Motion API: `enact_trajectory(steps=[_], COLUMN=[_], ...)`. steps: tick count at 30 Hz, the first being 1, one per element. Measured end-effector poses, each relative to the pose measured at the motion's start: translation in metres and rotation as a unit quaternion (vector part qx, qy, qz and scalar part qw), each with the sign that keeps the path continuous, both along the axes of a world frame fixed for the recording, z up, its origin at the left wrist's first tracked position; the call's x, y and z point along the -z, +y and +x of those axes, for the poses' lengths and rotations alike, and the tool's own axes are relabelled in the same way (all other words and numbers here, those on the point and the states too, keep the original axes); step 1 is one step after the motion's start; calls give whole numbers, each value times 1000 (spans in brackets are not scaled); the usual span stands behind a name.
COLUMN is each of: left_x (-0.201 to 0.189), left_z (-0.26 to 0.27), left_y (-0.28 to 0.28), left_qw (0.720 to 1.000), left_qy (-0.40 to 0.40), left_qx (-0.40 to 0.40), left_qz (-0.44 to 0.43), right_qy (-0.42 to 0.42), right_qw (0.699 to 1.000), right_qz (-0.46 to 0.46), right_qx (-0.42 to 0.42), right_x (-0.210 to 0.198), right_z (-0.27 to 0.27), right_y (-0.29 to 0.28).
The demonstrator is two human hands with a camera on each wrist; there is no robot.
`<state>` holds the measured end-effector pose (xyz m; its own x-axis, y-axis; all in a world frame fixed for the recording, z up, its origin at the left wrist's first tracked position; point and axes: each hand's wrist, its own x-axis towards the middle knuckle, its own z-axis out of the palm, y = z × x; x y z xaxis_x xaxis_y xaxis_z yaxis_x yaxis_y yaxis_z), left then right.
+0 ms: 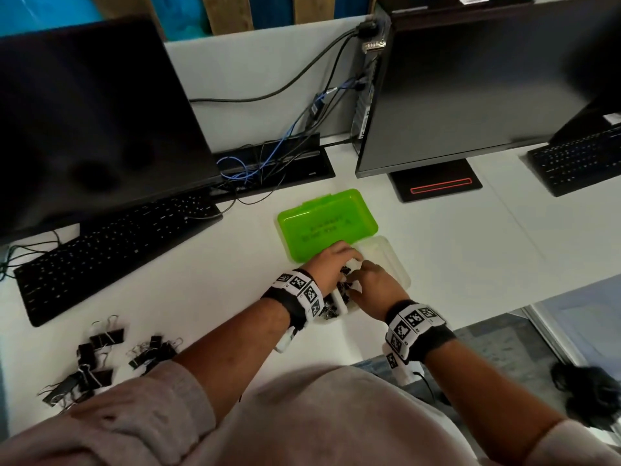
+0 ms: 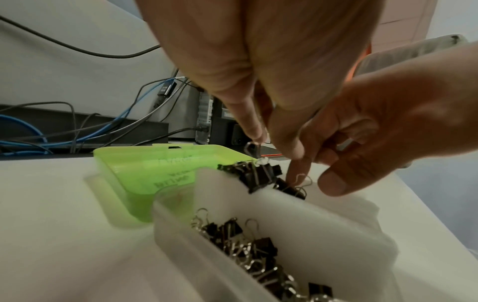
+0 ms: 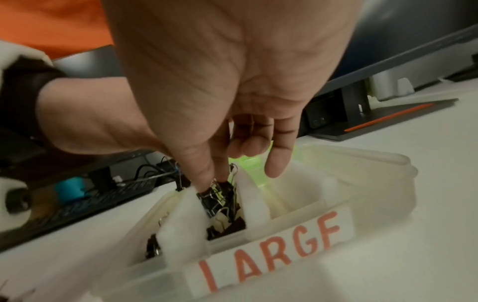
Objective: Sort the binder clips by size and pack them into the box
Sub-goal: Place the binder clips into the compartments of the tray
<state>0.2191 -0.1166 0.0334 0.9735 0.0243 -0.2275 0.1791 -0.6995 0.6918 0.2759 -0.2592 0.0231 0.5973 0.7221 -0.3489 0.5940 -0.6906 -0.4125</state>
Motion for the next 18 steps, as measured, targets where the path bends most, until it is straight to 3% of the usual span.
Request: enact_trajectory(steps=[4, 9, 13, 16, 18], left_x=[6, 17, 35, 46, 53], left_z=[-14, -58, -112, -146, -159], left_y=[21, 61, 80, 86, 86], left_qw=[997, 980, 963, 958, 957], left_qy=[-47, -29, 95, 201, 228], left_qx=[-67, -186, -244, -200, -173], left_qz=[10, 62, 58, 50, 44], right_qy=[-49, -94, -137, -141, -158], right_qw=[998, 991, 988, 982, 978], right_qz=[-29, -46, -2, 30, 28], right_qx=[-36, -84, -76, -120, -132], right_x=[3, 0, 1, 7, 11], right_z=[0, 3, 3, -2, -3], right_y=[7, 29, 41, 41, 38])
